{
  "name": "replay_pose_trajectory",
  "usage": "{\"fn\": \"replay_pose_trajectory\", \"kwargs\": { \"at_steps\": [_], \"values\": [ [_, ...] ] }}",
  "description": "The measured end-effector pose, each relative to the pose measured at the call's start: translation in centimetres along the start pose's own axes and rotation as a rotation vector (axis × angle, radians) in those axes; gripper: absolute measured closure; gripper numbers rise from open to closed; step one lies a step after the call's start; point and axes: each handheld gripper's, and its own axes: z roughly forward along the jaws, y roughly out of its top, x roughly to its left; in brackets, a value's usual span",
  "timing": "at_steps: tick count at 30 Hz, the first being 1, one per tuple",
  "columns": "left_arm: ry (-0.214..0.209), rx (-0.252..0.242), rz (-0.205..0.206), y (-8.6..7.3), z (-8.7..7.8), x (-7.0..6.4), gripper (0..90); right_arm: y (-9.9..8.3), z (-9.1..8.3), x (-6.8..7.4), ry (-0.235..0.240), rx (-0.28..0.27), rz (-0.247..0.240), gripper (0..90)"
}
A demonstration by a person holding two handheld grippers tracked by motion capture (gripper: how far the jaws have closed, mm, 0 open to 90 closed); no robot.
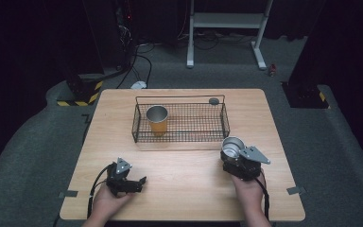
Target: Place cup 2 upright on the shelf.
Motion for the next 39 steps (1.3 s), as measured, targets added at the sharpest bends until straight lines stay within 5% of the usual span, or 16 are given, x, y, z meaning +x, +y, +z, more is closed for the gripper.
{"fn": "replay_pose_trajectory", "kwargs": {
  "at_steps": [15,26,39],
  "values": [
    [0.001,0.003,-0.001,0.0,0.0,0.0,2.0,1.8,0.9,3.0,0.021,0.012,-0.008,18.7],
    [0.003,0.003,-0.003,0.0,0.0,0.0,2.0,3.5,0.6,3.3,0.008,-0.003,0.028,18.7],
    [0.002,0.004,-0.015,0.0,0.1,-0.1,0.3,5.6,1.2,3.9,0.015,-0.021,0.015,18.7]
  ]
}}
